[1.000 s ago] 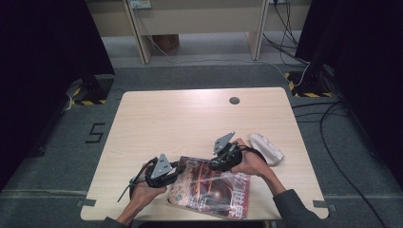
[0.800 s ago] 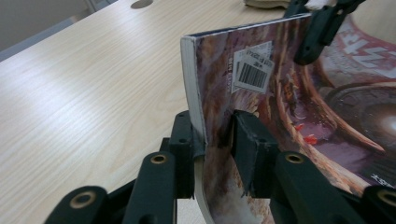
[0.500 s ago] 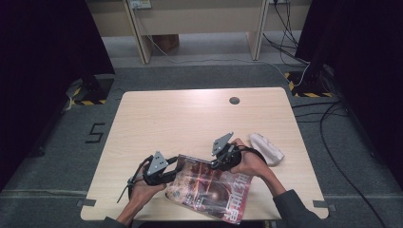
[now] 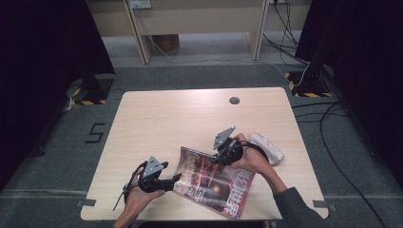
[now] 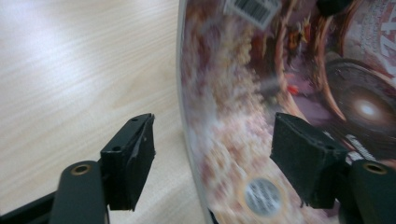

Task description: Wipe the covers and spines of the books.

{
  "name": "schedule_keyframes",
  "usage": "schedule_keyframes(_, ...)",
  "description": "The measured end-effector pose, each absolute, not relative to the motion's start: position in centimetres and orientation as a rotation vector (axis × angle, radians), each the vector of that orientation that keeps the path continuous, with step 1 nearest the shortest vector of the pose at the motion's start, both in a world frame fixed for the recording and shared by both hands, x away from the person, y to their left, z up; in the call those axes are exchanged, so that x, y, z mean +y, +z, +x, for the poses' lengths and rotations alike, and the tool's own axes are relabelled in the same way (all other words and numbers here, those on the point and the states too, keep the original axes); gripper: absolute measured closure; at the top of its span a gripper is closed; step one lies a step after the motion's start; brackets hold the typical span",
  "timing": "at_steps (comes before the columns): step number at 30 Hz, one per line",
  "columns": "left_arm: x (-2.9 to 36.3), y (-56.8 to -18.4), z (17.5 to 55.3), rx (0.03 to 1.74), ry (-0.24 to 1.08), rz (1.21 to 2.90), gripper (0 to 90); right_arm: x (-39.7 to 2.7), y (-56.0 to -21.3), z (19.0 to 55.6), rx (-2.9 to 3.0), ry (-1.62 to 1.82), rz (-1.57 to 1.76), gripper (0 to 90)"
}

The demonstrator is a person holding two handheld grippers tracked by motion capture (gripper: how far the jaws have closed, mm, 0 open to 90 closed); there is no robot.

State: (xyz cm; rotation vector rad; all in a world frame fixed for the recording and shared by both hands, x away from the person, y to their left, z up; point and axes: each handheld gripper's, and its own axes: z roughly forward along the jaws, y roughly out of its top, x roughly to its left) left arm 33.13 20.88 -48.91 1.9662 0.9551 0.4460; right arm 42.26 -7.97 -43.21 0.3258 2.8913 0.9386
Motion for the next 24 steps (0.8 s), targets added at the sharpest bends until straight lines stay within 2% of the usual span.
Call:
schedule_keyframes(4,21.0,-49.0,32.8,1.015,0.431,1.963,20.9,-8.0,-42.0,42.7,2.864,0.897,0.366,84.1)
schedule_keyframes(24,20.7,-49.6,32.6,1.021,0.391,2.011,21.5,-7.5,-34.7,47.2,2.617,0.681,0.477,84.2)
